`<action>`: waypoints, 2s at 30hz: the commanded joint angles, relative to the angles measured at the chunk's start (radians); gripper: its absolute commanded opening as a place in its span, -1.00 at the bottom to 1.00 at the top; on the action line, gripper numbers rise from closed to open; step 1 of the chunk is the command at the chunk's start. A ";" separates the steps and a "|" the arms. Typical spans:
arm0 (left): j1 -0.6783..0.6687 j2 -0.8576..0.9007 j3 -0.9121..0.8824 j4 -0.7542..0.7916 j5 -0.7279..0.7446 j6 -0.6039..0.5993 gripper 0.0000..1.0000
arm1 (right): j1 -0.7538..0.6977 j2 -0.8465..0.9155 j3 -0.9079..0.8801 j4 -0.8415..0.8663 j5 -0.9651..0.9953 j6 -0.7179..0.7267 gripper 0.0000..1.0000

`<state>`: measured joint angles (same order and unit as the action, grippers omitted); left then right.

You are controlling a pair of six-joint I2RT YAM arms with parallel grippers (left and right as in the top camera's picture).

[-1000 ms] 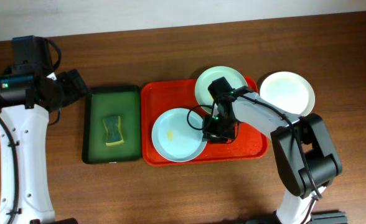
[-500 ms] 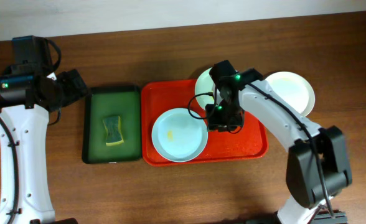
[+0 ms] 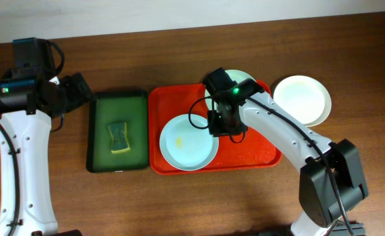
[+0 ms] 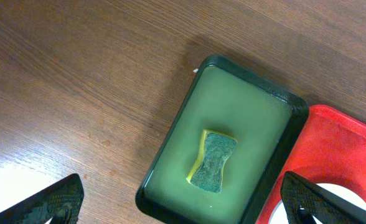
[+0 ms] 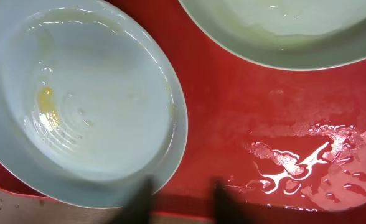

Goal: Clean dirty plates on tray and stack at the side
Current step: 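Grasp the lower blue plate rim with the right gripper and drag it left, then hold the blue plate rim with the right gripper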

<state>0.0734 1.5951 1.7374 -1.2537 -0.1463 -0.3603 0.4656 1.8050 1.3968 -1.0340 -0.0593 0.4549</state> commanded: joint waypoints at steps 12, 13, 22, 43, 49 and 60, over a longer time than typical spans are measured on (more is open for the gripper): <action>0.002 -0.002 0.006 -0.001 0.000 -0.010 0.98 | 0.000 -0.031 -0.184 0.185 0.032 0.130 -0.47; 0.002 -0.002 0.006 -0.001 0.000 -0.010 0.98 | 0.000 -0.031 -0.199 0.208 0.029 0.130 -0.39; 0.002 -0.002 0.006 -0.001 0.000 -0.010 0.99 | 0.000 -0.031 -0.328 0.380 -0.037 0.130 -0.56; 0.002 -0.002 0.006 -0.001 0.000 -0.010 0.98 | 0.000 -0.031 -0.332 0.379 -0.038 0.130 -0.92; 0.002 -0.002 0.006 -0.001 0.000 -0.010 0.99 | -0.001 -0.031 -0.332 0.377 -0.039 0.130 -0.92; 0.002 -0.002 0.006 -0.001 0.001 -0.010 0.99 | 0.001 -0.031 -0.332 0.369 -0.076 0.130 -0.92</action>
<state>0.0734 1.5951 1.7374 -1.2537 -0.1463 -0.3607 0.4656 1.7958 1.0748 -0.6571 -0.1188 0.5800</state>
